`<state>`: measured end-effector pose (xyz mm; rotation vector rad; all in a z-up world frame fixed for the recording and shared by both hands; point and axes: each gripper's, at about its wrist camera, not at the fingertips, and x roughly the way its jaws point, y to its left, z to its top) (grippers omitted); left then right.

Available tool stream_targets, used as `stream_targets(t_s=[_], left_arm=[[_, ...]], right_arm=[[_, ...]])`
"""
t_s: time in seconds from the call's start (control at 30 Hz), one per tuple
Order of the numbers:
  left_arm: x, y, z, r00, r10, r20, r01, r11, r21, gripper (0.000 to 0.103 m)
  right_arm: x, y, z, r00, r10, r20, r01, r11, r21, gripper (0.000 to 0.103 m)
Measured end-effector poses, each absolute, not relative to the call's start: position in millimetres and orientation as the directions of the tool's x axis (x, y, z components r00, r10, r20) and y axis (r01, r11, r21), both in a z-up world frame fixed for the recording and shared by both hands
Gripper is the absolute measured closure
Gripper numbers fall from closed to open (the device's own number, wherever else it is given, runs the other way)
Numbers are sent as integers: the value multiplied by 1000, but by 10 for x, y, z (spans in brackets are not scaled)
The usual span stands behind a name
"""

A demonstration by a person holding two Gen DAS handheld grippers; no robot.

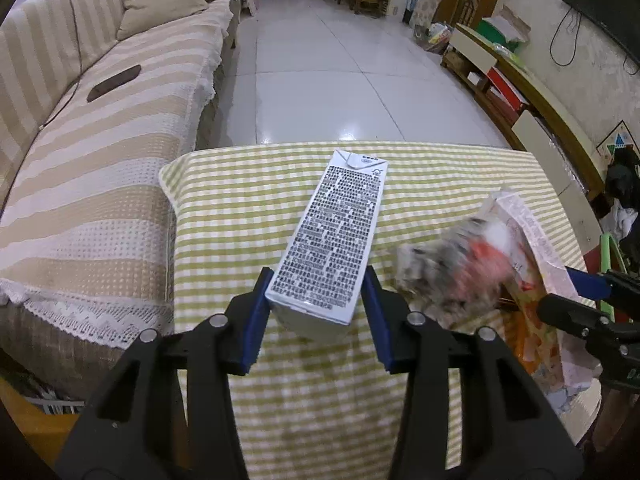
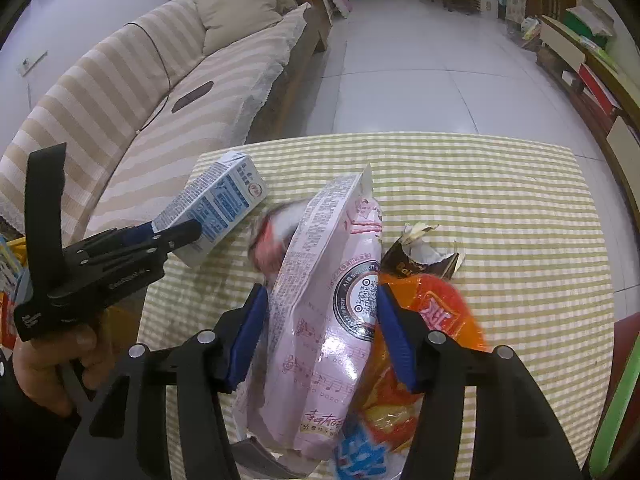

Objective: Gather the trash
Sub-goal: 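Grasp the white milk carton with the left tool while the right tool grasps the pink printed bag, then carry the milk carton and pink bag over the red bin and release both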

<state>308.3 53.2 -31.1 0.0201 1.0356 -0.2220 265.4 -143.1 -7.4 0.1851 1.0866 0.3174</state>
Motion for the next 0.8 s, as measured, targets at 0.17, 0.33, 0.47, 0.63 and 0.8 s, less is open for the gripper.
stream_targets(t_s=[0.17,0.33,0.47,0.63,0.8], left_arm=[[2912,554,-189,511,-176,-841,175,980,-99,60],[2710,526,-40,533,-189,-825,178,978,-109,62],[2575,490,78,546,-193,-815,178,978,-112,65],[2404,477,158,541,-216,-813,170,975,-146,66],[2185,426,81,510,-223,-831,164,973,-161,66]], right_arm=[[2500,-1499,90,450,354,-820,-173,935,309,49],[2356,-1542,281,476,376,-795,-189,927,325,49],[2222,-1574,413,494,381,-781,-194,924,329,49],[2078,-1633,550,511,379,-772,-196,925,324,49],[1921,-1680,623,519,370,-770,-201,929,311,49]])
